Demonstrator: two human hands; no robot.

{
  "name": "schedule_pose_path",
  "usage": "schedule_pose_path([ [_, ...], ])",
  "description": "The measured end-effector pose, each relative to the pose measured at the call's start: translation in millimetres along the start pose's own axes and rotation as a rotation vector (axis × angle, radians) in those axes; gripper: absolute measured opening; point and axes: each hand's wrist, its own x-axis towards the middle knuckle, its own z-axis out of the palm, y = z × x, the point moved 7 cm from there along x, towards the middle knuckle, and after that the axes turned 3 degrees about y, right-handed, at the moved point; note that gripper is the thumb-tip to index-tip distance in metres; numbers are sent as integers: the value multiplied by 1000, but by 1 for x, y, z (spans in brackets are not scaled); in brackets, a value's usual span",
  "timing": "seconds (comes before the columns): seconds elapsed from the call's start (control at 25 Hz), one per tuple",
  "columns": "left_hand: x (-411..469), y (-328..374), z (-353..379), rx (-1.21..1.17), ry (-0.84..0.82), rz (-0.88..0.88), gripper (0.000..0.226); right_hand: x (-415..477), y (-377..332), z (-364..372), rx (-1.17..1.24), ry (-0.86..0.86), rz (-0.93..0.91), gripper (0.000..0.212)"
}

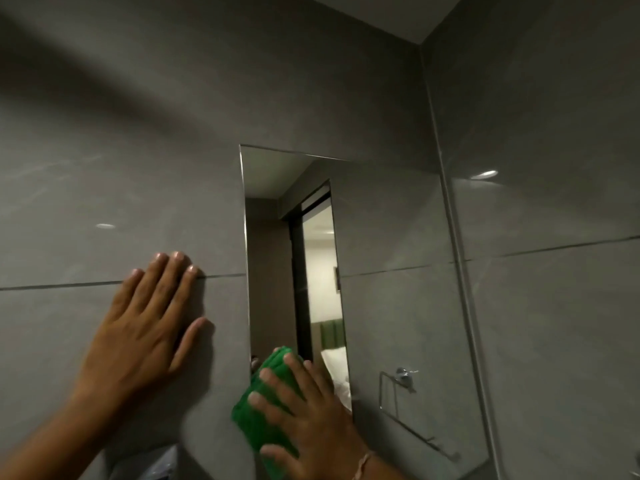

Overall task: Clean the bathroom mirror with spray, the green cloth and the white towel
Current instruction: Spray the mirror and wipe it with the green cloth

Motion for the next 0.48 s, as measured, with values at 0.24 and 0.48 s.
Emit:
schedule_pose_path([
  [0.24, 2, 1, -6, -14, 40, -14, 75, -94, 204, -25, 24, 466, 1475, 72],
  [0.48, 2, -3, -2, -32, -1, -15, 76, 119, 59, -22, 53, 211, 218, 70],
])
